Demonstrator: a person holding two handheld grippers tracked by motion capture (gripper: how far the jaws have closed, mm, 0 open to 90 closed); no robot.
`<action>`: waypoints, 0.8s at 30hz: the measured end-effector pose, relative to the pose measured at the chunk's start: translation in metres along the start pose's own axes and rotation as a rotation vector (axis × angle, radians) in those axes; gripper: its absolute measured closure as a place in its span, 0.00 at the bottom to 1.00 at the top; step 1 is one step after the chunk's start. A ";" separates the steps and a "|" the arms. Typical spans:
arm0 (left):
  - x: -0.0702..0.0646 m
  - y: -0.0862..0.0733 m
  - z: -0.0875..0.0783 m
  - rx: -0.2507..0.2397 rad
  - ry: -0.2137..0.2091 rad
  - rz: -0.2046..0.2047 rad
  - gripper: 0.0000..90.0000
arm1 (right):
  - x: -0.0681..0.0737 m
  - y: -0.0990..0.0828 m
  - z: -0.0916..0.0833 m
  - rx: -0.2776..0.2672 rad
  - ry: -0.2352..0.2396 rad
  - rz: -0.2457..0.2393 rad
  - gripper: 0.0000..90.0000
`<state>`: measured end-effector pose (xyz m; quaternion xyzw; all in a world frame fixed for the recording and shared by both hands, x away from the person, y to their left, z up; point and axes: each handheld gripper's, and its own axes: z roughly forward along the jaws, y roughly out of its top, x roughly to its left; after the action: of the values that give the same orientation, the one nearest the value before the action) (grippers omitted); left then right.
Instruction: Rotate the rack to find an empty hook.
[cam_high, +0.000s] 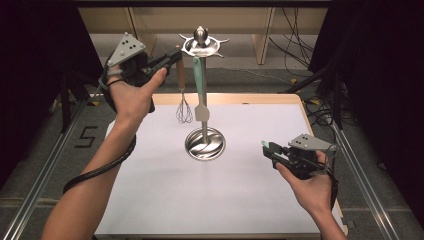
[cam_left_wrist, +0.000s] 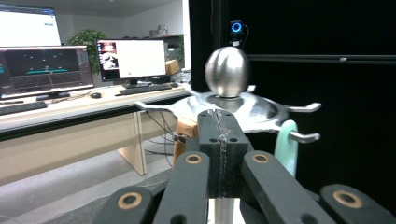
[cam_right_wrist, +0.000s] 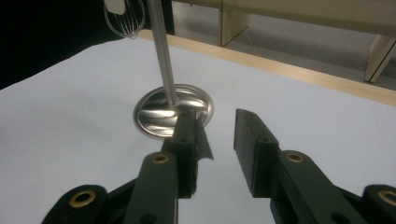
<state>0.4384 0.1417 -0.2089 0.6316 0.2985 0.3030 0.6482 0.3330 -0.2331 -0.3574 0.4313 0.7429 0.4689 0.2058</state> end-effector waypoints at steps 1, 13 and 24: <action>0.001 0.000 0.001 0.003 0.004 0.000 0.99 | -0.001 0.000 0.001 -0.005 -0.003 -0.012 0.78; 0.014 -0.001 0.019 0.011 0.015 0.011 0.99 | -0.004 0.002 0.005 -0.058 -0.018 -0.061 0.78; 0.021 0.000 0.026 0.026 0.010 0.012 0.99 | -0.005 0.003 0.002 -0.023 -0.009 -0.059 0.77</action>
<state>0.4716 0.1411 -0.2081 0.6402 0.3016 0.3063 0.6367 0.3383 -0.2360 -0.3566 0.4088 0.7488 0.4692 0.2282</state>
